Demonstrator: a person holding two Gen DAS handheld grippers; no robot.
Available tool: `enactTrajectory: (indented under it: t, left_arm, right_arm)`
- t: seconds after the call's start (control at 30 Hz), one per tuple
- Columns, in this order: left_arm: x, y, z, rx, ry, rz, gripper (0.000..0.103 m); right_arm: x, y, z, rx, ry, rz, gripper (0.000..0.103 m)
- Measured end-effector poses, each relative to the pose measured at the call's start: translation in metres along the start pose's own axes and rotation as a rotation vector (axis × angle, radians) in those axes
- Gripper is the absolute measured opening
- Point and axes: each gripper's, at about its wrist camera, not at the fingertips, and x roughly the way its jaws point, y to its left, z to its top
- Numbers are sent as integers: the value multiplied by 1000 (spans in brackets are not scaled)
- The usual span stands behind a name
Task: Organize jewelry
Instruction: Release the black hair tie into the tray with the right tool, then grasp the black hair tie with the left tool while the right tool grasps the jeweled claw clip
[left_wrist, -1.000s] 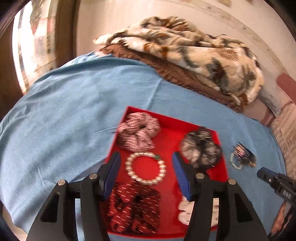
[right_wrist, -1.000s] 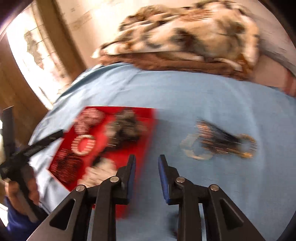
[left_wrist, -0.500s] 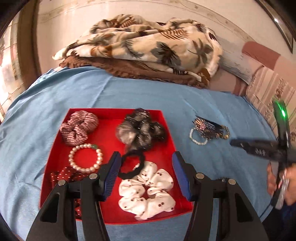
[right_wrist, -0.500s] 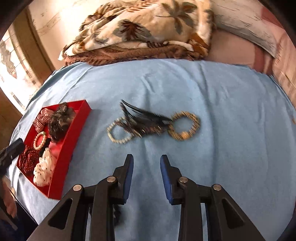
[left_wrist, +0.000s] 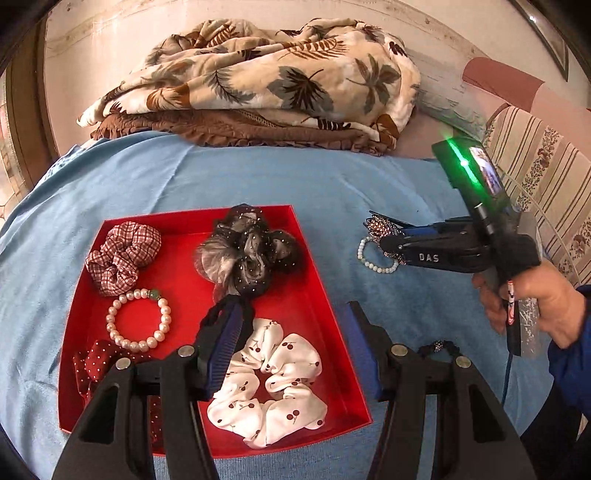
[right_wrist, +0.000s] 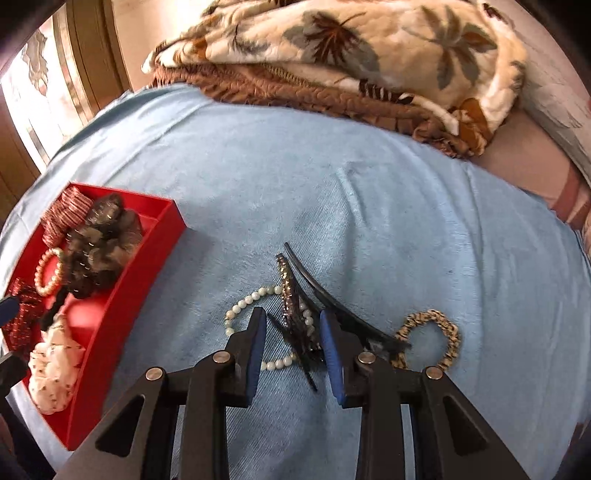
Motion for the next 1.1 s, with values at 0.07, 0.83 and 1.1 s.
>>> enactTrajectory:
  t: [0.07,0.83,1.1]
  left_arm:
    - [0,0,-1,0,1,-5,57]
    - [48,-130,-31,272,214,-95,56]
    - [72,-138,-40,286,280,-85,55]
  right_arm:
    - [-1,0,0,2,-5,-15,19]
    - [-117,-103,-147,284,18,0,24]
    - [-110,-112,-160,286,-92,56,41]
